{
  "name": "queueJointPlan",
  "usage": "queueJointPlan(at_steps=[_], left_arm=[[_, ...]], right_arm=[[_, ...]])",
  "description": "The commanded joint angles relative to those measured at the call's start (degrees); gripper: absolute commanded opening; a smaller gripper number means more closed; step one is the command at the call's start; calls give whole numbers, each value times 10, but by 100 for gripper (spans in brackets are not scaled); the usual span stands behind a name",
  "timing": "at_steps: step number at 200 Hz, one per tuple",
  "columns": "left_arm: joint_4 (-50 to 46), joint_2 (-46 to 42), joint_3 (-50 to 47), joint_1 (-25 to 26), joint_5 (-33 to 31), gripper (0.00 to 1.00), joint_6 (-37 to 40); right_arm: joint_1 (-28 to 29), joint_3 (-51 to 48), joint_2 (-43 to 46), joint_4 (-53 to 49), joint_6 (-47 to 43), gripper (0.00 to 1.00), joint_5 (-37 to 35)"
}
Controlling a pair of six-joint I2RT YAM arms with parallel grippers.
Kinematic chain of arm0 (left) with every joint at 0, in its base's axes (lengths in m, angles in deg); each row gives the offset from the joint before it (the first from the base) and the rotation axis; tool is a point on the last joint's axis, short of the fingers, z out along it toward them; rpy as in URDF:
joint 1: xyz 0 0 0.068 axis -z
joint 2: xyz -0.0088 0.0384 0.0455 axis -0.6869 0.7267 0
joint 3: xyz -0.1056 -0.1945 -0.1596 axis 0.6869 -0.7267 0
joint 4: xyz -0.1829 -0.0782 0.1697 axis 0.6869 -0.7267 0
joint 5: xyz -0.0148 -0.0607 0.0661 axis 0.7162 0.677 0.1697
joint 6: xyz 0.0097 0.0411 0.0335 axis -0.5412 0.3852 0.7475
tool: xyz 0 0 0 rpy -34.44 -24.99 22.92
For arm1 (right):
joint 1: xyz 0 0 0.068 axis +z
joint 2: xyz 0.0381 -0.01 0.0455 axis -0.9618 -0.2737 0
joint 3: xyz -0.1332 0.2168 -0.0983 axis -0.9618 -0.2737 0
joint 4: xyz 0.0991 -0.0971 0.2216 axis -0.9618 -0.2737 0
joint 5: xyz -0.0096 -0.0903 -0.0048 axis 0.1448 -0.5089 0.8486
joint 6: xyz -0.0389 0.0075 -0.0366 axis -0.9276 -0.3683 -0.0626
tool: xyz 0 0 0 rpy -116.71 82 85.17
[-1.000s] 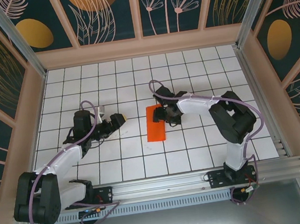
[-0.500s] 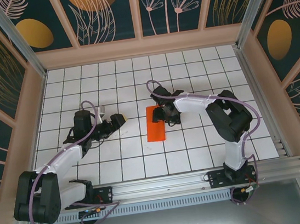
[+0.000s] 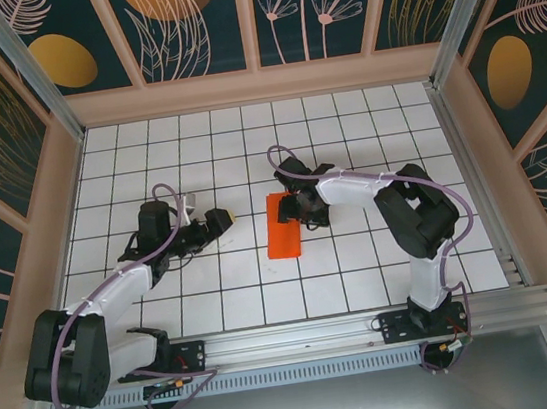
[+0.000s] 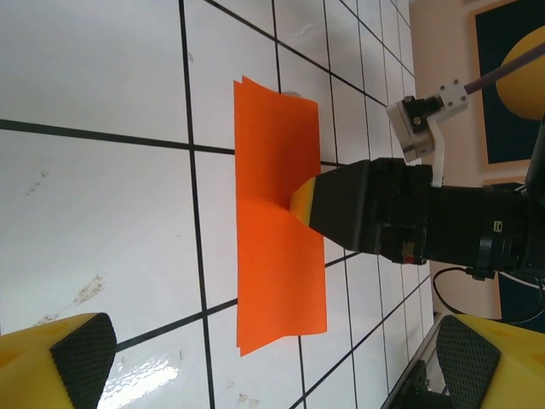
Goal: Fold a paper plane with a square sheet of paper (pick it up from the middle)
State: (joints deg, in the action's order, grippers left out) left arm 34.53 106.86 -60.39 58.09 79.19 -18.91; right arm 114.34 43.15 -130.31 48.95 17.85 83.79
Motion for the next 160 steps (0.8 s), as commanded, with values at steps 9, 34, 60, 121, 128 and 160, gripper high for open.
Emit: queueJointPlan(at_steps=[9,34,60,121,128,160], left_arm=[[14,7,13,7,3,99,-2],[12,8,14,7,1,98,0],[13,12,15,8,2,99,-1],[15,14,19,18,1,98,-4],[14,16,20,22,-1,98,-4],[22,26,26,46,-14,97,-14]], right_arm=[[5,-15,-50,13,-18,79,-5],[6,-17,-46,19,-39,79,-2],[6,-10,-54,14,-47,80,-5],[6,-5,-66,6,-31,82,-11],[6,-5,-68,6,-29,82,-9],[5,-7,-71,9,-25,82,-7]])
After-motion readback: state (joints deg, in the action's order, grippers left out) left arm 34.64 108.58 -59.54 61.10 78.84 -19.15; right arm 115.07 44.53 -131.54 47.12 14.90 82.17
